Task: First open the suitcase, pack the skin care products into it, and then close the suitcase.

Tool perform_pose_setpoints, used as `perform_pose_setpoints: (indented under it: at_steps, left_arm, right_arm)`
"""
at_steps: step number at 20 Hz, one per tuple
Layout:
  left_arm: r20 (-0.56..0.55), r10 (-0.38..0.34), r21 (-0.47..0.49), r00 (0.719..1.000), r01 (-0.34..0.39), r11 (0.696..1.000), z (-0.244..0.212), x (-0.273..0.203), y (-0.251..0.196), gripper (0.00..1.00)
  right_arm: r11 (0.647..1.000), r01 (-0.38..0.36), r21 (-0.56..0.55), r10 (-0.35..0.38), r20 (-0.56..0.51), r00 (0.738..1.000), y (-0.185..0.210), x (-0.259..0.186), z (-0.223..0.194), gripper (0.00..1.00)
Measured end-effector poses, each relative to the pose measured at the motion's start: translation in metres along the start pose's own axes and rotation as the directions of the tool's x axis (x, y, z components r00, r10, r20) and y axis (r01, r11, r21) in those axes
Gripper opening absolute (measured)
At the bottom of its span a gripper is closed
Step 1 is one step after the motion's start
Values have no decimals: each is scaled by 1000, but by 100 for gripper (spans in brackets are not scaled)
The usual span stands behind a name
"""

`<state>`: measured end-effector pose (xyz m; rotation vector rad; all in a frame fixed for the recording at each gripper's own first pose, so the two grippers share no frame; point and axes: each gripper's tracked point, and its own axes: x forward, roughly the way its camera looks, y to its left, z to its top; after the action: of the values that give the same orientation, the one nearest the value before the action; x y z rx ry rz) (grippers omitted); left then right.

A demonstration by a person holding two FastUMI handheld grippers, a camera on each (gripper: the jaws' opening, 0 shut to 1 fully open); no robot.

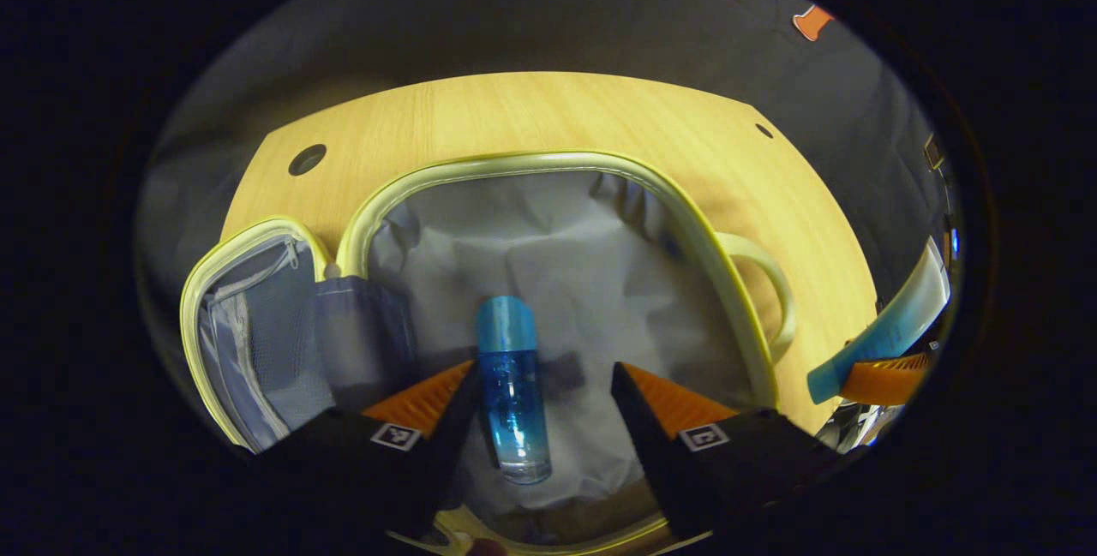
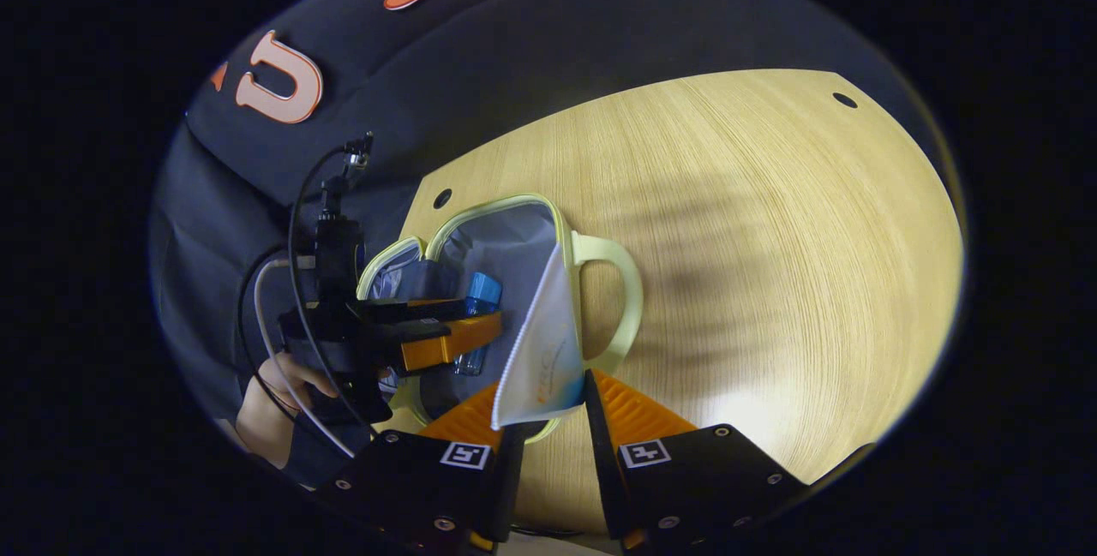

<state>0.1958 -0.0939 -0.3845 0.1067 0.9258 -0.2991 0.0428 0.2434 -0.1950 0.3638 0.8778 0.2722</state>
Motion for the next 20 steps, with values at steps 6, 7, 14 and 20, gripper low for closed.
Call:
perform_pose_setpoints:
  at_steps: [6,7,14,20]
  left_arm:
    - [95,11,-11,995,-10,1000,14,-30,-7,98]
    - [118,18,-7,993,-17,1000,17,-37,-6,98]
    - [231,48,-40,972,-40,998,11,-102,8,98]
    - [254,84,-116,964,-56,992,-27,-136,49,98]
  right_arm:
    - [997,-4,-72,1,-34,999,17,-6,4,41]
    - [996,0,-91,-3,-40,999,20,-7,5,41]
    - [975,16,-222,-44,-123,991,44,16,3,41]
    - [974,40,-223,-96,-245,965,44,61,-21,41]
